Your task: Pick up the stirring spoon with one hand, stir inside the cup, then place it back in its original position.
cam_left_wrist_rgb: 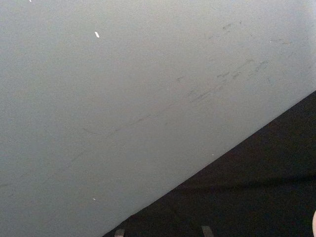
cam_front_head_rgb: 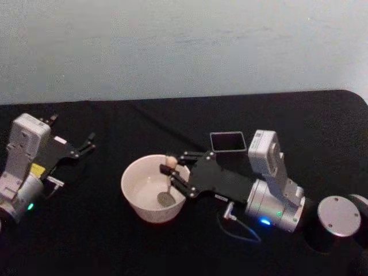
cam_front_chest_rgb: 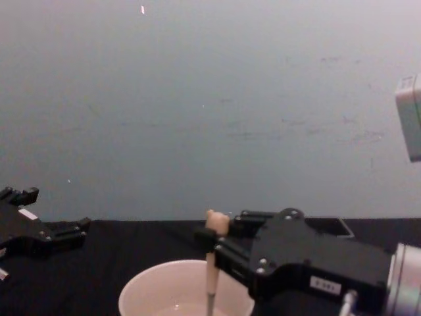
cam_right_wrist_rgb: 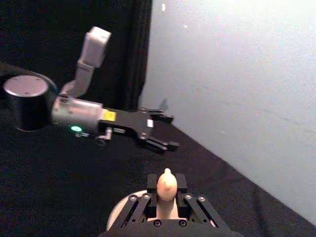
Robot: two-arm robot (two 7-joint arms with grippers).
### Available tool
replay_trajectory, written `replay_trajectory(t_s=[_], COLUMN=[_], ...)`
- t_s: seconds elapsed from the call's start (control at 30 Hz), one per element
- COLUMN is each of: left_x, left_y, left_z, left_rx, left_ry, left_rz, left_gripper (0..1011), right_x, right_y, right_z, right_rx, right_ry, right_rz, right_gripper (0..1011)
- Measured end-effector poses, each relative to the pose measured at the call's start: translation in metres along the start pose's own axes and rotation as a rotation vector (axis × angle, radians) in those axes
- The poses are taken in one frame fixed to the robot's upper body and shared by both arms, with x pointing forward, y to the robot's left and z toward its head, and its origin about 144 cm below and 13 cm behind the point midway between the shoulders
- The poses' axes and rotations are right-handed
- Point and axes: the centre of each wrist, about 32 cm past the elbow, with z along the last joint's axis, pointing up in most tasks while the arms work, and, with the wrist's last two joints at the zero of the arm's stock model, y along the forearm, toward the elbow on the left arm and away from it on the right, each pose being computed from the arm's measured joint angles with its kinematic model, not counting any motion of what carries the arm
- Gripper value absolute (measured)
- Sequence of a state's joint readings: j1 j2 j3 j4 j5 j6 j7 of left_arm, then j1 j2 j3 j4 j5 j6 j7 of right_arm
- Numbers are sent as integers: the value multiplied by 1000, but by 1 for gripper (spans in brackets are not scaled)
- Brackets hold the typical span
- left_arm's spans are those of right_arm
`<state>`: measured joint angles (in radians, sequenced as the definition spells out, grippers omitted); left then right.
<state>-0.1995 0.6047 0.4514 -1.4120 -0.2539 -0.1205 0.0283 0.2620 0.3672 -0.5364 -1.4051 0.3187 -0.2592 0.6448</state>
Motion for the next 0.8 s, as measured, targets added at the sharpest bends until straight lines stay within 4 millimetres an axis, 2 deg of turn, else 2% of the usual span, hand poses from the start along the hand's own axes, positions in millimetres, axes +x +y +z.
replay_trajectory(t_s=[0.13, 0.33, 0.53, 0.8], left_x=[0, 0, 0, 0], left_y=[0, 0, 0, 0], left_z=[0, 0, 0, 0], left_rx=[0, 0, 0, 0], left_ry=[0, 0, 0, 0], left_rz=[0, 0, 0, 0], left_gripper=[1002, 1001, 1001, 1001], right_x=[-5, -10, -6, 4], right_y=[4, 20, 35, 39], right_z=[0, 1, 1, -1], right_rx=[7, 33, 45, 35], right_ry=[11, 23, 11, 5], right_rz=[16, 21, -9, -66], right_gripper=[212, 212, 213, 212])
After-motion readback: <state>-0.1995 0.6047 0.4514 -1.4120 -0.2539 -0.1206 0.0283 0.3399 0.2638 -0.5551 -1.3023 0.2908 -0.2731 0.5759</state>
